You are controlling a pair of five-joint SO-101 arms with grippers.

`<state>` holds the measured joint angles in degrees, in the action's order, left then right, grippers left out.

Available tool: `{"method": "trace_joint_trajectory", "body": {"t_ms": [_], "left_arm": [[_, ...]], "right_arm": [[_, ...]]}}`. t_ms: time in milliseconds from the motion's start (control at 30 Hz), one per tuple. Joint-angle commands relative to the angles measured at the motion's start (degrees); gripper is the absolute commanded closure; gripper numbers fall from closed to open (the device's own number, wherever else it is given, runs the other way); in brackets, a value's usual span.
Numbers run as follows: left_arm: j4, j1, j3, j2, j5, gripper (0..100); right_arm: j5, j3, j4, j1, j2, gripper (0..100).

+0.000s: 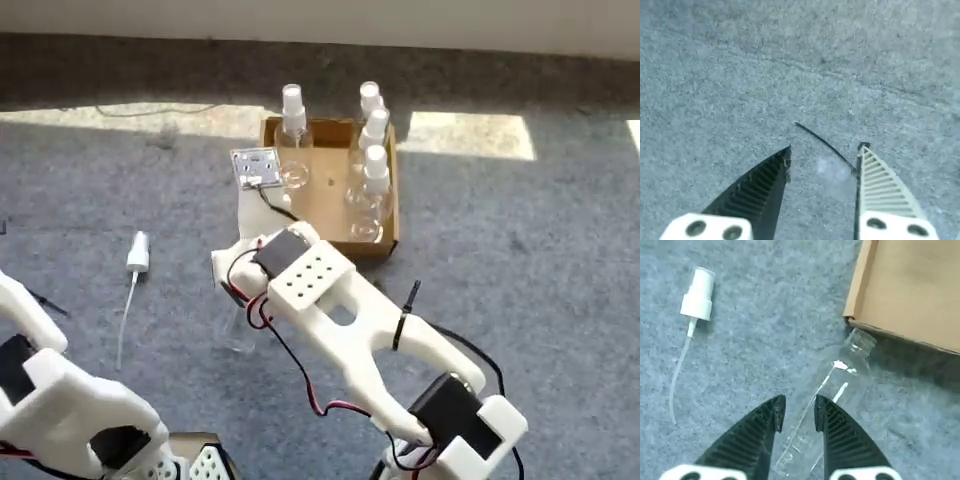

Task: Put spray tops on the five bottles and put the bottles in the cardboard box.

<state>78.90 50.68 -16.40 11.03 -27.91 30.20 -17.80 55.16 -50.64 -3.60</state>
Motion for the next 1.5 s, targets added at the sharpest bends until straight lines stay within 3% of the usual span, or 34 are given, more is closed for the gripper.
{"method": "trace_joint_trajectory", "body": {"t_ms": [0, 167, 433, 1033, 1133, 1233, 1367, 1467], "left_arm": [[-0.2, 0.4, -3.0, 0.9, -1.0, 74], [-2.6, 0.4, -2.9, 2.9, -1.0, 73], [-2.9, 0.0, -3.0, 4.2, -1.0, 73], [-2.7, -0.7, -2.9, 3.9, -0.9, 73], [-2.8, -0.7, -2.9, 3.7, -0.8, 73], [-2.9, -0.7, -3.0, 3.7, -0.8, 73], [-2.9, -0.7, -3.4, 3.6, -0.7, 73], [-2.9, -0.7, -3.4, 3.6, -0.7, 73]], "right_arm": [[0.7, -2.1, -2.6, -1.8, -2.2, 92.8], [3.4, -3.4, -2.7, -0.1, -2.7, 92.2], [7.0, -3.5, -2.8, -0.7, -2.2, 78.9], [8.4, 1.1, -3.1, 1.8, 12.1, 78.9], [8.0, 0.2, -1.8, 1.8, 12.1, 84.8], [7.9, -1.5, -0.6, 1.6, 11.9, 99.1], [7.2, -5.8, -0.6, -0.1, 11.8, 99.6], [2.5, -8.2, -0.6, -3.8, 11.7, 99.5]]}}
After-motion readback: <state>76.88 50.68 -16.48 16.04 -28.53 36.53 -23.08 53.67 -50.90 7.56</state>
